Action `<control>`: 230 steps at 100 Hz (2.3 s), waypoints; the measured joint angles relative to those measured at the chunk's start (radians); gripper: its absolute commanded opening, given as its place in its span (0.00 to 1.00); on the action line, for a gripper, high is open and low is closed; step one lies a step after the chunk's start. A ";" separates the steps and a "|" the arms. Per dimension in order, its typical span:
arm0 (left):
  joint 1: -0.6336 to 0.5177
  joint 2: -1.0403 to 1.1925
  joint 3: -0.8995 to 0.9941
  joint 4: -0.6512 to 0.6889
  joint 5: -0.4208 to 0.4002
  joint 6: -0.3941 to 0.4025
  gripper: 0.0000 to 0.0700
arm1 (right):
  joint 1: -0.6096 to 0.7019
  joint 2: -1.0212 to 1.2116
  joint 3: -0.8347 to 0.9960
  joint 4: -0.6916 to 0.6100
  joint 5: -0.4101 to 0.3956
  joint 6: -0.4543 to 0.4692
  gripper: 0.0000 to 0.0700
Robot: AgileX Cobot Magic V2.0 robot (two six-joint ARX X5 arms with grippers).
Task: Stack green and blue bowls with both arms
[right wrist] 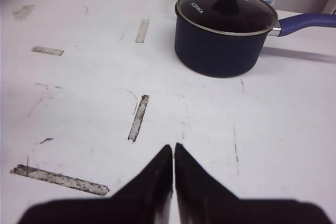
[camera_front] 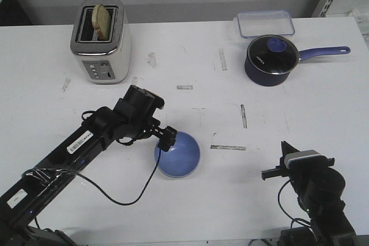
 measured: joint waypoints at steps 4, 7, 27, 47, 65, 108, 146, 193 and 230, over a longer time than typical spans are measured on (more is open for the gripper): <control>0.000 0.000 0.028 0.002 0.000 0.000 0.54 | 0.000 0.000 0.000 0.000 0.000 0.000 0.00; 0.002 0.000 0.048 0.002 0.000 0.000 0.42 | 0.000 0.000 0.000 0.000 0.000 0.000 0.00; 0.029 -0.001 0.155 -0.006 -0.007 0.034 0.00 | 0.000 0.000 0.000 0.000 0.000 0.000 0.00; 0.100 -0.029 0.183 -0.058 -0.105 0.089 0.00 | 0.000 0.000 0.000 0.000 0.000 0.000 0.00; 0.213 -0.095 0.182 -0.127 -0.117 0.135 0.00 | 0.000 0.000 0.000 0.000 0.000 0.000 0.00; 0.514 -0.524 -0.241 0.165 -0.121 0.158 0.00 | 0.000 0.000 0.000 0.000 0.000 0.000 0.00; 0.723 -0.967 -0.768 0.452 -0.123 0.159 0.00 | 0.000 0.000 0.000 0.000 0.000 0.016 0.00; 0.724 -1.081 -0.925 0.494 -0.210 0.096 0.00 | 0.000 0.000 0.000 0.059 0.000 0.016 0.00; 0.724 -1.116 -0.925 0.495 -0.210 0.082 0.00 | 0.000 0.000 0.000 0.059 0.000 0.016 0.00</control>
